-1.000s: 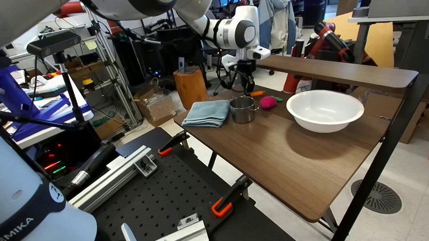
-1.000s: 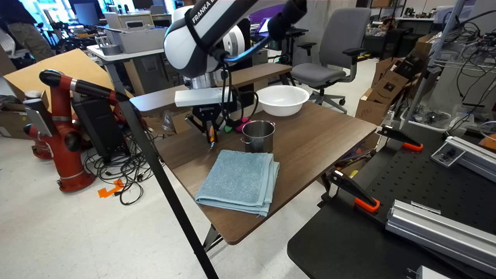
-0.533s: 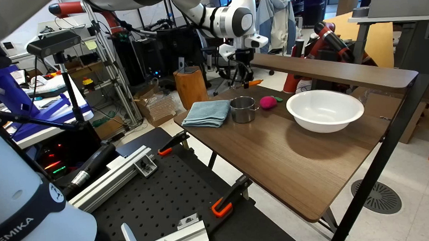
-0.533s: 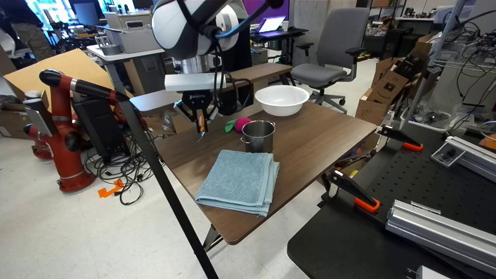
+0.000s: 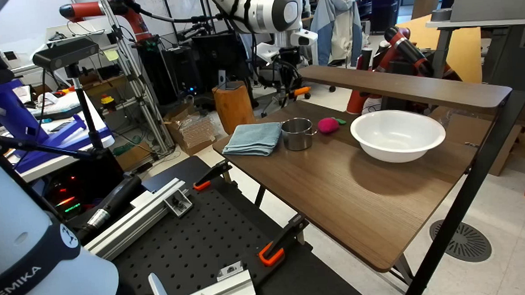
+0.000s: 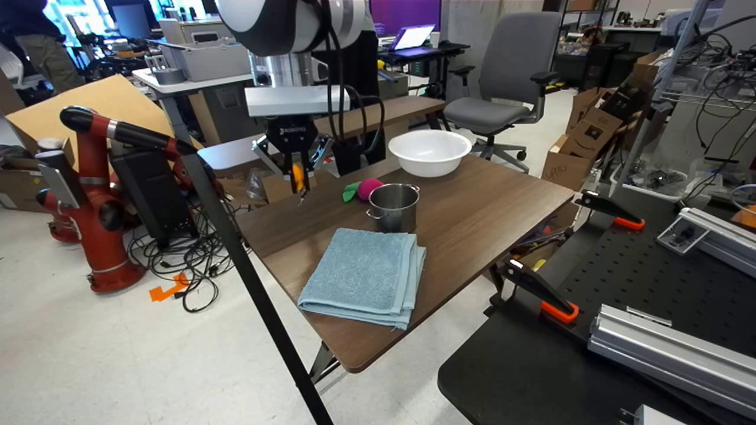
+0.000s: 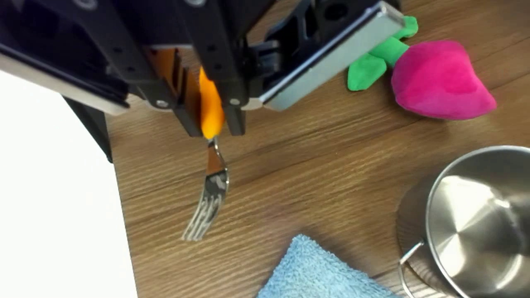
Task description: Move the fork to the right side of the table
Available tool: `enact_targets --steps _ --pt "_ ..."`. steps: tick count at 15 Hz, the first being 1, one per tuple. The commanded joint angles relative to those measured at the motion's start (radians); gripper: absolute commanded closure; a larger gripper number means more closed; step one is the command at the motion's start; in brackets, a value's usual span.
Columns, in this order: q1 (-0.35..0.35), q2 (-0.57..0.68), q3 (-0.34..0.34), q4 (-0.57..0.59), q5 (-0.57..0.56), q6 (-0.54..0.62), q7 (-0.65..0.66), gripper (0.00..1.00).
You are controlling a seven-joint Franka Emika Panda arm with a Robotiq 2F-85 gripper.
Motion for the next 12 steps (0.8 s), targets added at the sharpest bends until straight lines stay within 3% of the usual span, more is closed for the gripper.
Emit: enact_targets --steps 1,7,12 --pt "-0.004 -0.151 -0.002 -0.240 0.015 0.090 -0.085 0.95" --pt "-0.019 -0.351 -0.023 -0.564 0.012 0.209 -0.146 0.95" --pt "-0.070 -0.541 -0.057 -0.876 0.018 0.338 -0.165 0.95"
